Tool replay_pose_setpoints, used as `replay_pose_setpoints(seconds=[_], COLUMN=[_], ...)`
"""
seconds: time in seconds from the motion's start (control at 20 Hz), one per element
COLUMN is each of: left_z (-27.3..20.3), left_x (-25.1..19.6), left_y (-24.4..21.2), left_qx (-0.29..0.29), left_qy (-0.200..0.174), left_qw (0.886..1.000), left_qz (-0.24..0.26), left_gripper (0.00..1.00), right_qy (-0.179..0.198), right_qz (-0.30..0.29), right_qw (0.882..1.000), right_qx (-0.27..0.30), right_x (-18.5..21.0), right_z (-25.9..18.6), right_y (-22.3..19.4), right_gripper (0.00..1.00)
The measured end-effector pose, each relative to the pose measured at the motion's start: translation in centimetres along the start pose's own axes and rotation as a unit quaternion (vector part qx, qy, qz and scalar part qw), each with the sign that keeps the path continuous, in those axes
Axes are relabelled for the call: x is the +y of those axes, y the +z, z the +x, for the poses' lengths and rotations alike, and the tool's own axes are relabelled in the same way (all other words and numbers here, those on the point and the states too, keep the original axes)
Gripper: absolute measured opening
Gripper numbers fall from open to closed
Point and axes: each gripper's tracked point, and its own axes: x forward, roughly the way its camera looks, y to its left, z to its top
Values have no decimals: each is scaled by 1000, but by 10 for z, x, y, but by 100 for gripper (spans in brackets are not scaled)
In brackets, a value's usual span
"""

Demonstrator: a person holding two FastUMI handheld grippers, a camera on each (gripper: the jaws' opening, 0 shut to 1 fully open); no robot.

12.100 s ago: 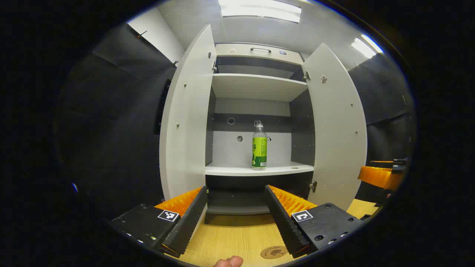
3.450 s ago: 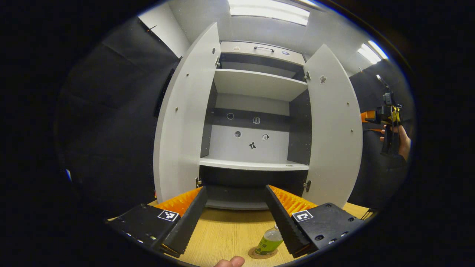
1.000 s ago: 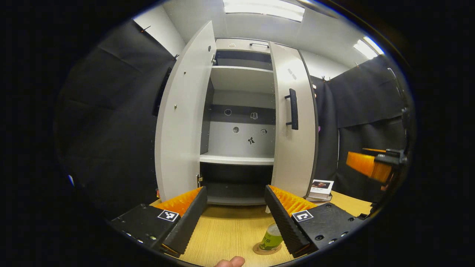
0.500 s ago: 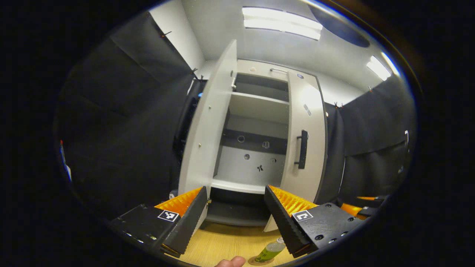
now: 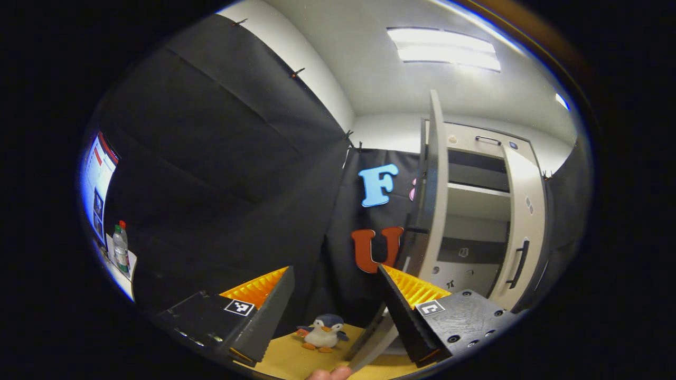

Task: Grasp the bottle in the cabinet with the left hand and place it on the coaster, then close the right door with the right hand and the left door with the left hand.

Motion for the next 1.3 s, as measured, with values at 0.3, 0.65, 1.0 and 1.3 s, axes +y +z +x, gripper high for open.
replay_pose_setpoints(seconds=[0.3,0.65,1.0,1.3], left_z=[26,23,14,-1], left_x=[27,25,7,-48], left_y=[-29,-42,-36,-52], left_qx=[48,43,22,51], left_qy=[-3,-31,-35,-110], left_qw=[995,994,999,990], left_qz=[-85,-93,-18,-69], left_gripper=[95,95,99,93], right_qy=[-23,-34,-34,-31], right_qz=[-3,-1,0,-2], right_qw=[1000,999,999,1000], right_qx=[-1,0,-5,-1], right_x=[-16,-30,-33,-32], right_z=[0,-4,2,2], right_y=[5,9,17,15], right_gripper=[83,83,83,83])
